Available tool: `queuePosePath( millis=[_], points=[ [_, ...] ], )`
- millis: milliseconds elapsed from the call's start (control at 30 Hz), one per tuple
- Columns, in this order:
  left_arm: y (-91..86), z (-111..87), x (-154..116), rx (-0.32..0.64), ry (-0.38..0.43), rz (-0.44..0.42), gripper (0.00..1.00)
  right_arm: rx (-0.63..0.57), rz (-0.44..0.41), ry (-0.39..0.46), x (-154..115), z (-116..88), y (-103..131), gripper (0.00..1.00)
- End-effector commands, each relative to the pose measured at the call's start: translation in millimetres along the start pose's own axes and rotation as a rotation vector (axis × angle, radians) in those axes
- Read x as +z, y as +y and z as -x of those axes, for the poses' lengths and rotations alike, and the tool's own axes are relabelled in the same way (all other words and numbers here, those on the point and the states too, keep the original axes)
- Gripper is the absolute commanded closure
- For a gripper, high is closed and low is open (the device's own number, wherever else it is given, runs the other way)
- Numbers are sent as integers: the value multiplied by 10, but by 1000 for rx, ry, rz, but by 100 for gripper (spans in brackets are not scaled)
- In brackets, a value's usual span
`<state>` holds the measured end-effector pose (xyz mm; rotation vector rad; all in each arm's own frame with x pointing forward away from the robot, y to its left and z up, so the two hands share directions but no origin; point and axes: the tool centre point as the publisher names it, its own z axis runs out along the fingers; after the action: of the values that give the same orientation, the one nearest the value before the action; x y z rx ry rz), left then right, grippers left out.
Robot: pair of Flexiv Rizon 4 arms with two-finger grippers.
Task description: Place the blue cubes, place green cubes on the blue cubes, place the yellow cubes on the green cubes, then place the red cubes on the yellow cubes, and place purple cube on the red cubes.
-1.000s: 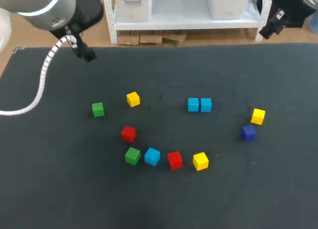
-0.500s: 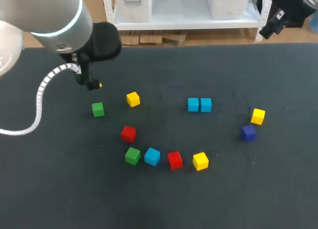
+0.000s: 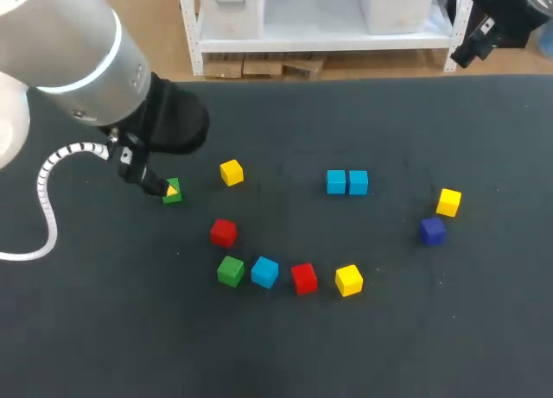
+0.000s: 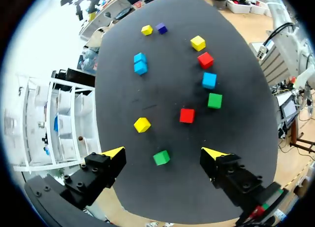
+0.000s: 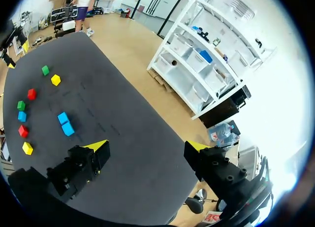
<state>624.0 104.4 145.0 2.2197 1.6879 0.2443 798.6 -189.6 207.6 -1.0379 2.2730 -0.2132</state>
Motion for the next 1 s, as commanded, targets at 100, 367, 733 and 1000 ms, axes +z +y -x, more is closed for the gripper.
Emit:
queuePosePath(
  millis=[100, 367, 733, 1000],
  points=[
    [13, 253, -23, -24, 13, -57, 0, 2, -8, -3, -3, -13, 18, 0],
    [-137, 557, 65, -8, 76, -120, 0, 2, -8, -3, -3, -13, 18, 0],
    [-145, 786, 142, -70, 127, -211, 0, 2, -8, -3, -3, -13, 18, 0],
    [-111, 833, 114, -101, 87, -244, 0, 2, -8, -3, -3, -13, 18, 0]
  ],
)
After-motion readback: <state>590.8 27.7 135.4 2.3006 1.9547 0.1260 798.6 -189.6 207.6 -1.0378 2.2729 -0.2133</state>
